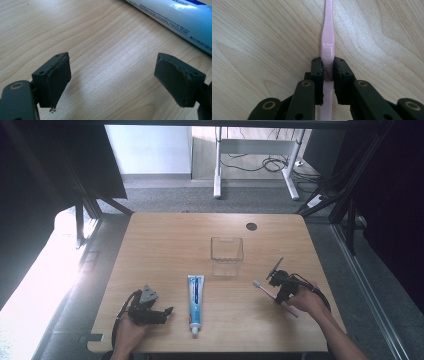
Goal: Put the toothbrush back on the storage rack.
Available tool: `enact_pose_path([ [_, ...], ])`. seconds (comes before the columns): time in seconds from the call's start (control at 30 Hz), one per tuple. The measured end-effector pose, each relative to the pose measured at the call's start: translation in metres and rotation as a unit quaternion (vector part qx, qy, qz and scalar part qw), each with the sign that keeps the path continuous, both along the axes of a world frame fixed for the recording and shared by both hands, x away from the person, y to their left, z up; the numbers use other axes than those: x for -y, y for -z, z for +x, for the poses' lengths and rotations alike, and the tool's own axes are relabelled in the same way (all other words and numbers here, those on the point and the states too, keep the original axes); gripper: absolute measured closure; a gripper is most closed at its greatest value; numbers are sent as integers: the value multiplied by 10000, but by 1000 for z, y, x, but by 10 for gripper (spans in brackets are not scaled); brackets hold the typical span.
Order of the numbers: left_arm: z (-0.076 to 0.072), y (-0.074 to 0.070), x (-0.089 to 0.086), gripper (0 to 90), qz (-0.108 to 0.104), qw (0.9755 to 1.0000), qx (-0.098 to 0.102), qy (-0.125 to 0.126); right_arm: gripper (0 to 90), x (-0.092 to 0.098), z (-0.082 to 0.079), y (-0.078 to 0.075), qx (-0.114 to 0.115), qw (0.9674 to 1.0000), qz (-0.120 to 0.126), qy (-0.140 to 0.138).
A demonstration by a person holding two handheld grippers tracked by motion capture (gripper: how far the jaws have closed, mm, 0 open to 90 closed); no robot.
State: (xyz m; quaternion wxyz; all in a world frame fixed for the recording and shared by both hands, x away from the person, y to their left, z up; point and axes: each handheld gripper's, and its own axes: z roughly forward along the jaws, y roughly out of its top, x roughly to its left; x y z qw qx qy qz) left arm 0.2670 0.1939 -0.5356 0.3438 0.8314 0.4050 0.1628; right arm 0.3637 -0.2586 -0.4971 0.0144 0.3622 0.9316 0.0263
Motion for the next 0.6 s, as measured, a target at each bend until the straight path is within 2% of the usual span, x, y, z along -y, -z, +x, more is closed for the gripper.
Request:
enact_pose_path([
  [0.2, 0, 0, 0, 140, 25, 10000, 0, 8, 791, 5, -2, -6, 64, 9999, 132, 10],
  [0.33, 0, 0, 0, 139, 22, 10000, 2, 4, 791, 7, -5, -14, 131, 9993, 345, 62],
  [0.6, 0, 0, 1, 139, 30, 10000, 11, 5, 791, 8, -8, -29, 290, 9977, 608, 62],
])
